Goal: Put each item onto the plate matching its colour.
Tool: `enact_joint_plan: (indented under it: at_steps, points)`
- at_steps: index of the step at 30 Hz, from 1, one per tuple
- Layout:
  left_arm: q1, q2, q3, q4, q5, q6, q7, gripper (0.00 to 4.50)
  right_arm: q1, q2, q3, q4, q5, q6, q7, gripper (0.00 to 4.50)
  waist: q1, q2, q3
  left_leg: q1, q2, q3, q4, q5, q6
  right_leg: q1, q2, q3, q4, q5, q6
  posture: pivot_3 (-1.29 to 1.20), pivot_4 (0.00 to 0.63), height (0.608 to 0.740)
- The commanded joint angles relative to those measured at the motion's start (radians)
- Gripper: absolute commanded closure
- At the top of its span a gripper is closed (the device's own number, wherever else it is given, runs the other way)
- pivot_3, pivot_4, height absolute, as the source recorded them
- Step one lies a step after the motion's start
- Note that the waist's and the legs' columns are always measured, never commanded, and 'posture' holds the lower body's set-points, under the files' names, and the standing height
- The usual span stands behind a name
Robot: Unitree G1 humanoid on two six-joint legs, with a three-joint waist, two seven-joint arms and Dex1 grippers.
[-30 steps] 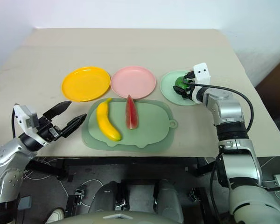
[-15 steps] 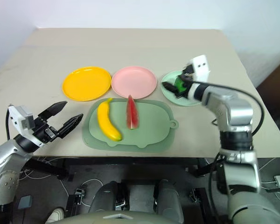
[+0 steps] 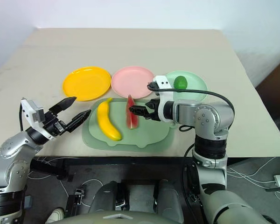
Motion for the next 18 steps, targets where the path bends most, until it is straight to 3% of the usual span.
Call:
enact_joint_plan:
  at_steps: [1, 12, 16, 18]
  points:
    - [0.007, 0.0, 0.01, -0.016, 0.003, -0.025, -0.007, 0.0, -0.044, 0.032, 0.024, 0.03, -0.026, 0.007, -0.04, 0.05, -0.001, 0.0, 0.0, 0.0, 0.0, 0.0, 0.0, 0.0, 0.0, 0.0, 0.0, 0.0, 0.0, 0.0, 0.0, 0.0, 0.15, 0.695]
    - [0.048, 0.003, 0.021, -0.045, -0.01, -0.01, -0.002, 0.0, -0.098, 0.108, 0.141, 0.156, -0.104, 0.003, -0.079, 0.05, -0.001, 0.0, 0.0, -0.001, 0.0, 0.0, 0.0, 0.0, 0.0, -0.001, 0.0, 0.0, 0.0, 0.0, 0.0, 0.0, 0.15, 0.695]
    - [0.075, 0.011, 0.03, -0.062, -0.021, 0.0, -0.004, 0.0, -0.096, 0.026, 0.337, 0.155, -0.154, -0.047, -0.064, 0.05, -0.003, 0.0, 0.0, -0.001, 0.0, 0.0, 0.0, 0.0, 0.0, -0.001, 0.0, 0.0, 0.0, 0.0, 0.0, 0.0, 0.15, 0.695]
    - [0.087, 0.012, 0.034, -0.075, -0.022, 0.003, 0.003, 0.0, -0.087, 0.015, 0.37, 0.15, -0.156, -0.054, -0.053, 0.05, -0.005, 0.0, 0.0, -0.001, 0.0, 0.0, -0.001, 0.0, 0.0, -0.001, 0.0, 0.0, 0.0, 0.0, 0.0, 0.0, 0.15, 0.695]
